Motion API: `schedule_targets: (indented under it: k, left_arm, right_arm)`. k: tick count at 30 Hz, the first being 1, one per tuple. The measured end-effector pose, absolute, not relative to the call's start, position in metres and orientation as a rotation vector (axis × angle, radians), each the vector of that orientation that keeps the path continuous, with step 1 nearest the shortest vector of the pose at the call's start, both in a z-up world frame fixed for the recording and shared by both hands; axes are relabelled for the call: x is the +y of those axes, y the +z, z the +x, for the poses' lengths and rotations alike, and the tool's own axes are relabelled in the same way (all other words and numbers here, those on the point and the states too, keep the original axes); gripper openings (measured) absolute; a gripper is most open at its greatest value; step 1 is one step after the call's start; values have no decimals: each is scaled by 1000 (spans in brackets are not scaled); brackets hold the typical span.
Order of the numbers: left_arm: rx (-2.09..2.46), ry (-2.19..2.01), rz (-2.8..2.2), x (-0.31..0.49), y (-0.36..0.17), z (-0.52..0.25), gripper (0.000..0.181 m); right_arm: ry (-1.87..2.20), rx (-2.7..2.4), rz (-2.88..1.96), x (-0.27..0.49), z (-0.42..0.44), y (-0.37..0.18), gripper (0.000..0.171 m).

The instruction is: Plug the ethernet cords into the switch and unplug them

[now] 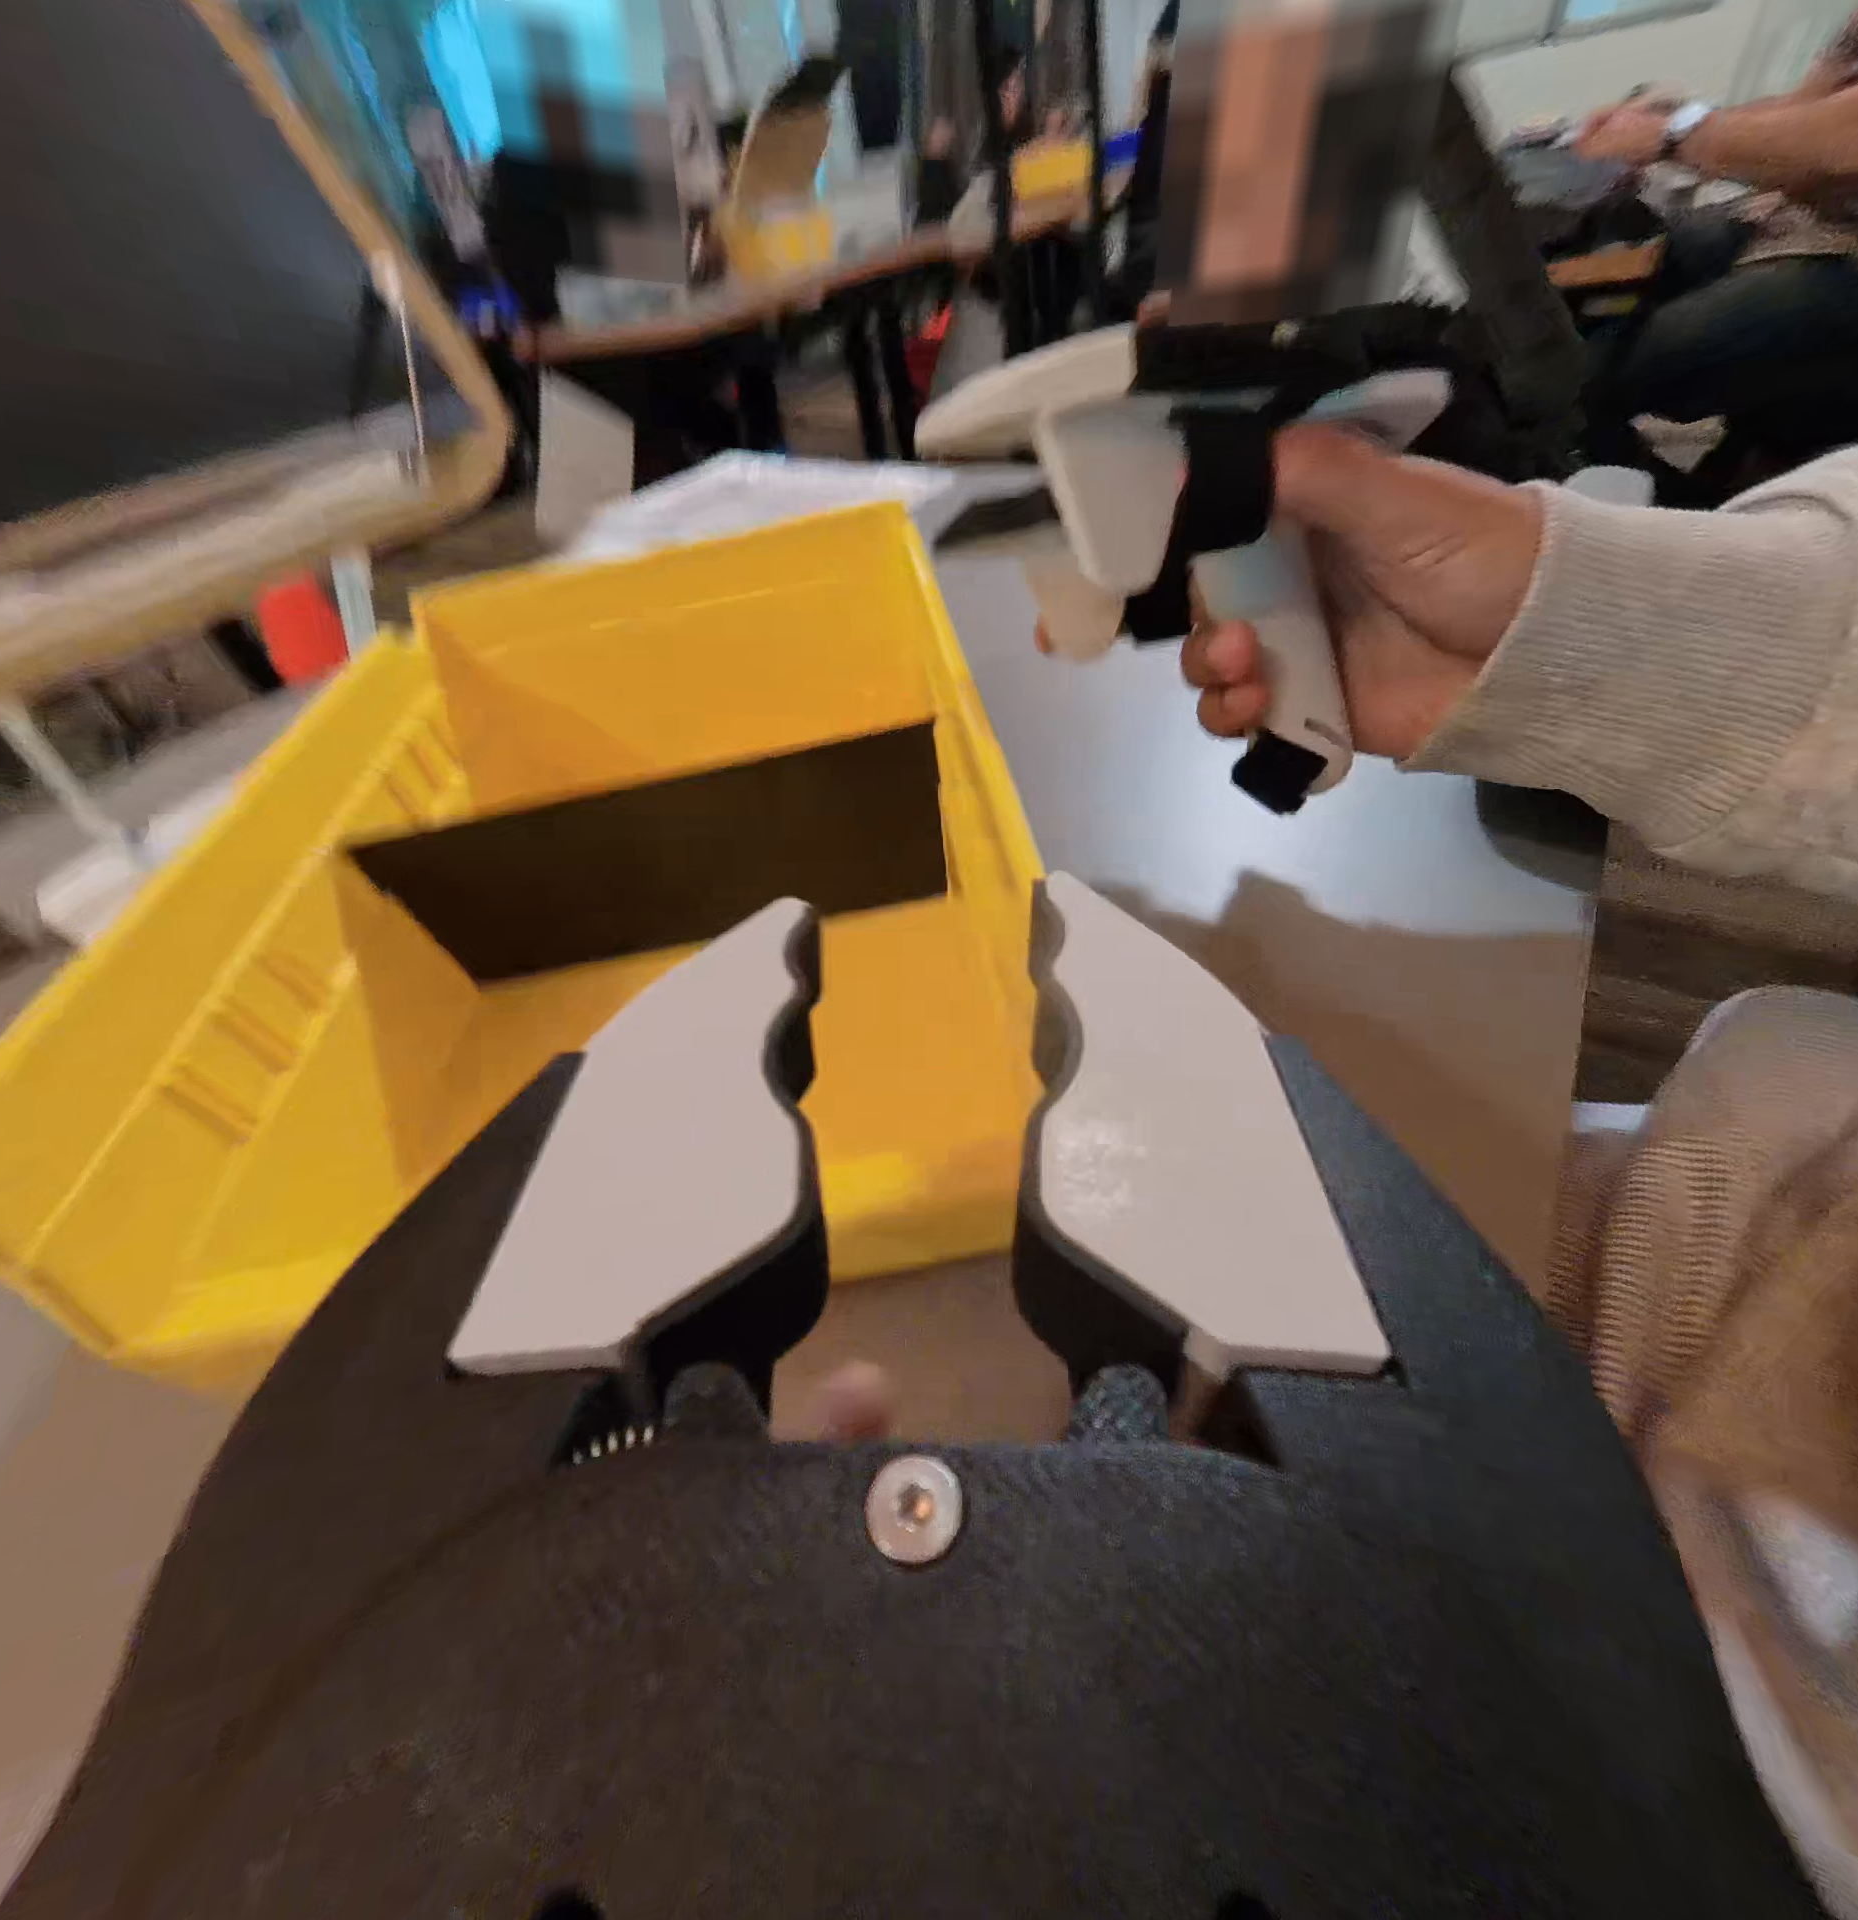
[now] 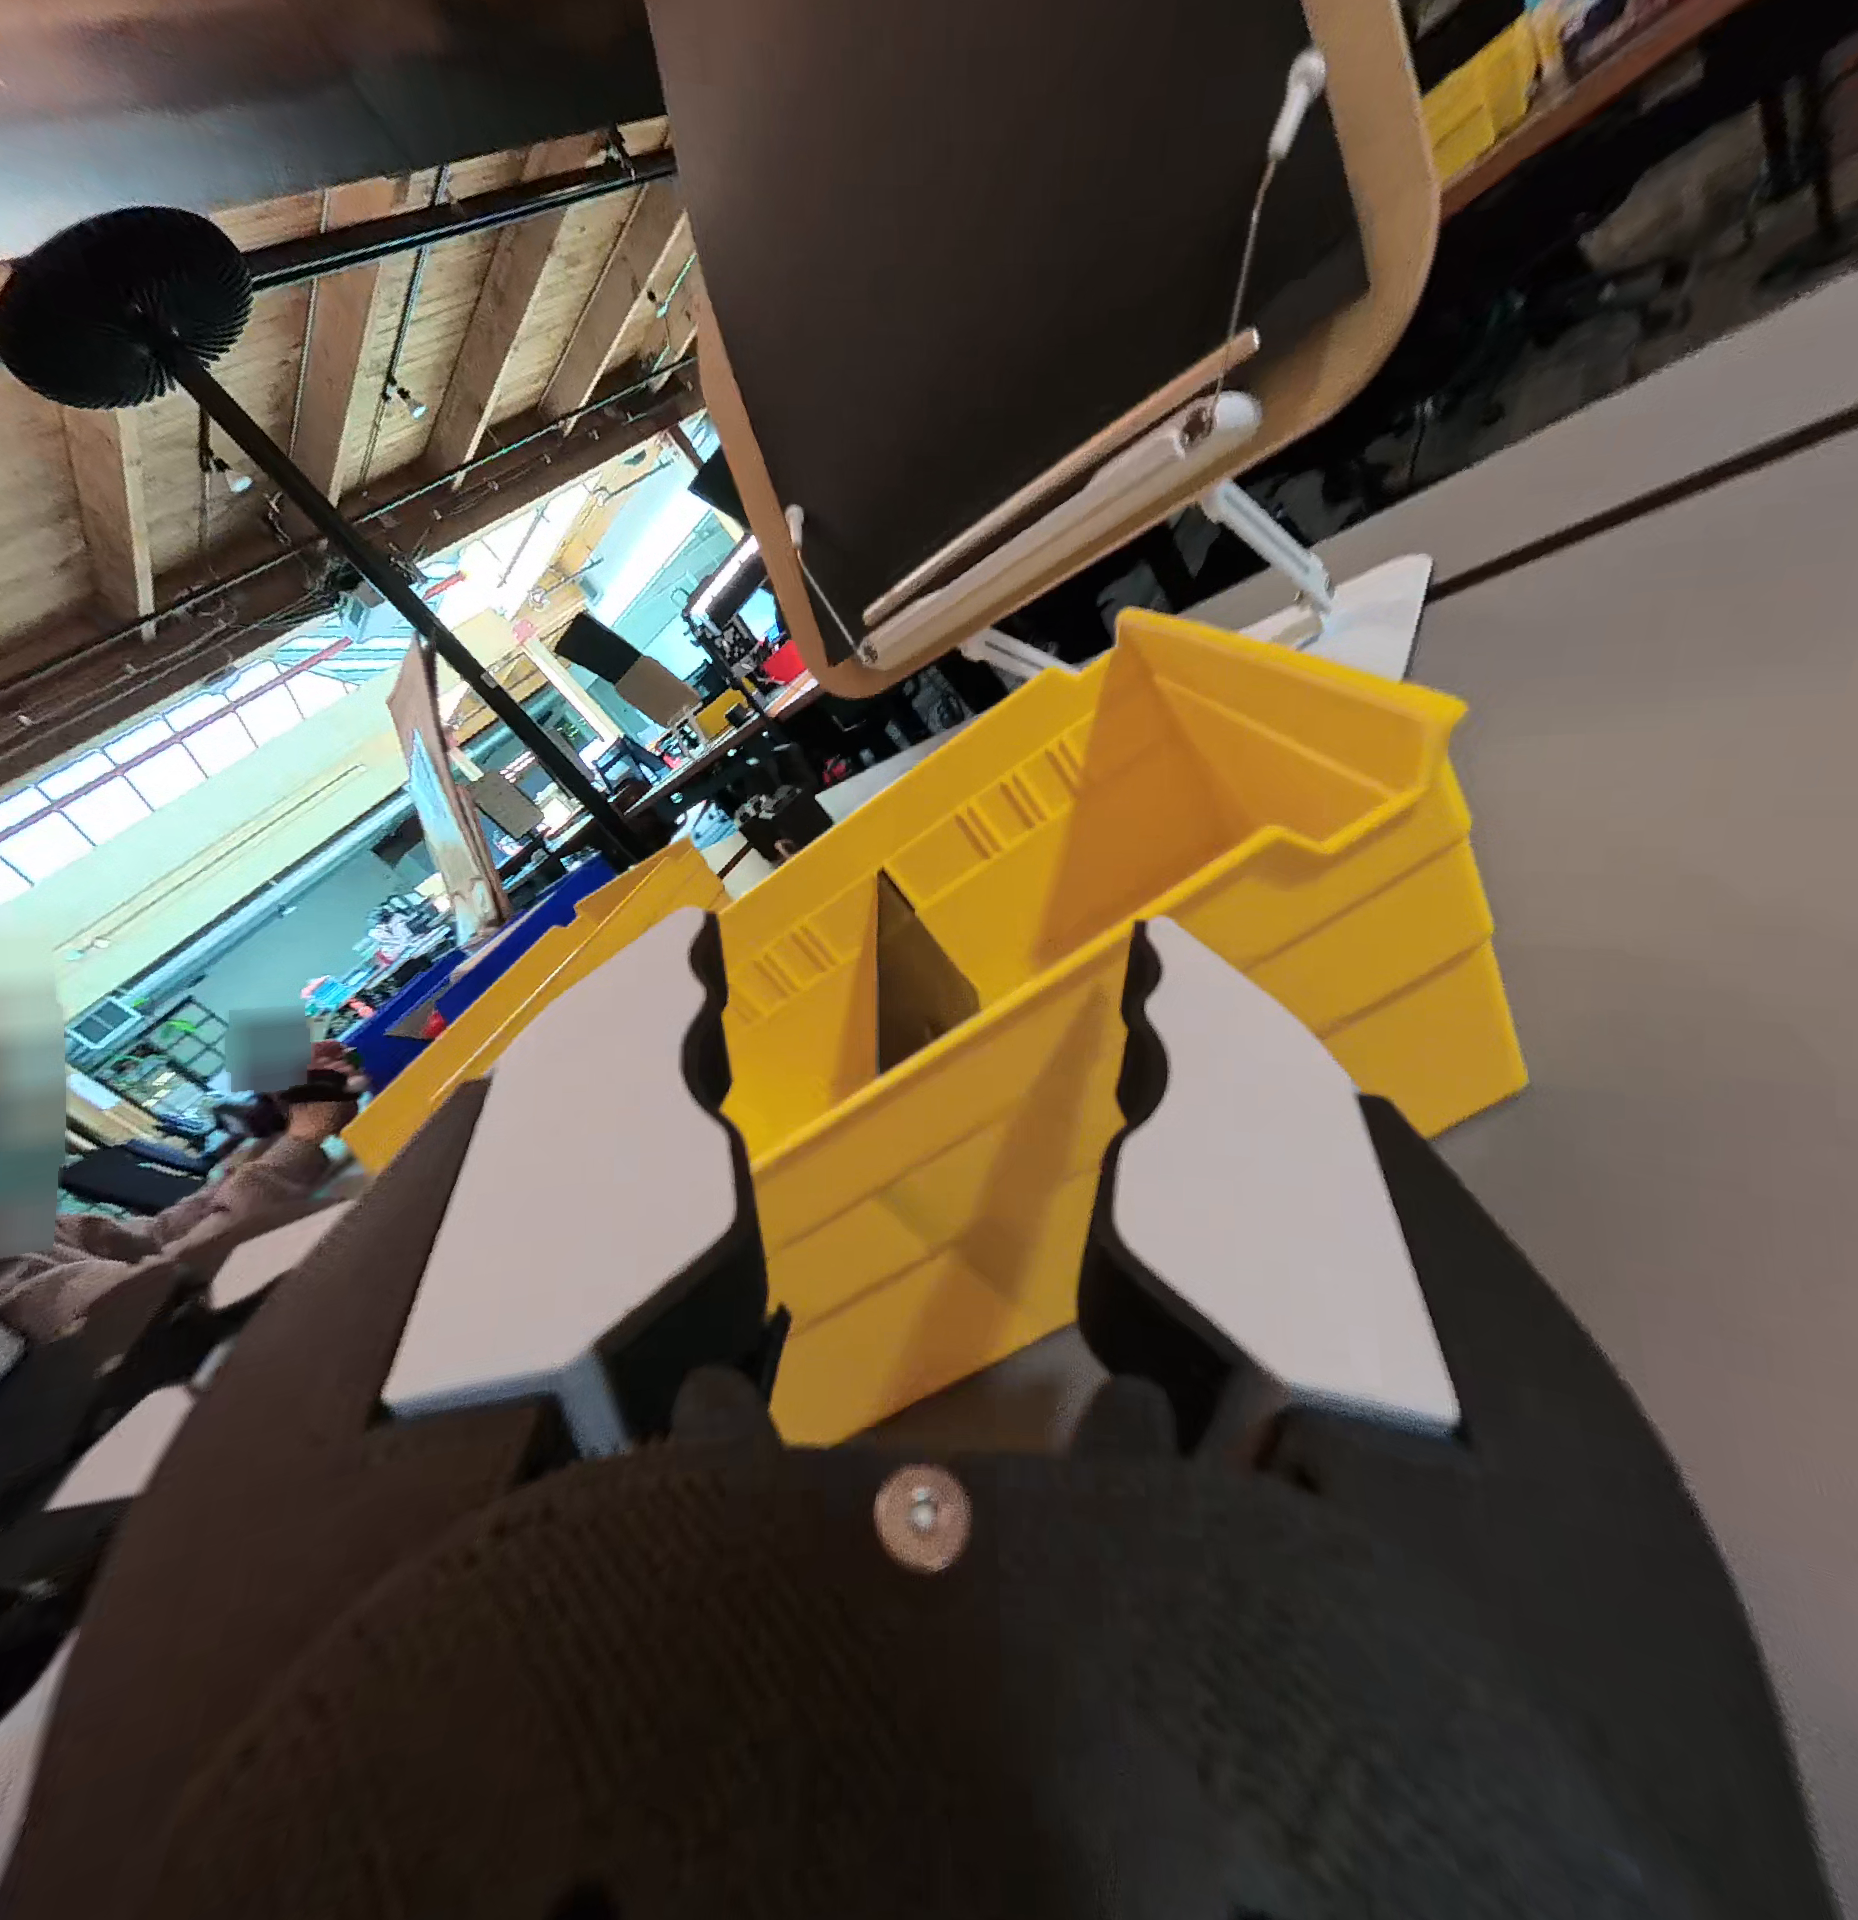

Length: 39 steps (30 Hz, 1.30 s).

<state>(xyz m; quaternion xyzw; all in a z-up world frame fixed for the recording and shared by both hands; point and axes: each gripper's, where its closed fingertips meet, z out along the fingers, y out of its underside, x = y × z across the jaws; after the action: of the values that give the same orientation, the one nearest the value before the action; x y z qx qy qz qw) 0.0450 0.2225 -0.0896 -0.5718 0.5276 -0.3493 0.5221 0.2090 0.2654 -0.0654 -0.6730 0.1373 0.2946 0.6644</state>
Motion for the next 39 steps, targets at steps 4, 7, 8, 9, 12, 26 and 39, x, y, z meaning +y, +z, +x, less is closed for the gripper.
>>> schedule_targets:
  k: [4, 7, 8, 9, 12, 26, 39]
  left_arm:
    - [1272, -843, -1500, 217, -101, 42, 48]
    - [1360, -804, -1589, 212, -128, 45, 54]
    - [1396, -796, -1616, 210, -136, 46, 56]
    - [1433, -795, -1627, 205, -142, 49, 56]
    - [1505, -783, -1569, 191, -147, 61, 56]
    - [1495, -1394, -1392, 133, -114, 131, 108]
    - [1076, -1943, -1339, 155, -61, 137, 101]
  right_arm:
    - [574, 242, -1502, 272, 205, -57, 77]
    - [579, 214, -1510, 276, 197, -57, 77]
    - [584, 210, -1513, 276, 196, -58, 77]
    - [587, 207, -1516, 277, 195, -58, 77]
    - [583, 211, -1512, 275, 197, -57, 77]
    - [348, 30, -1641, 220, 195, -66, 88]
    - [32, -144, -1891, 207, 184, -115, 88]
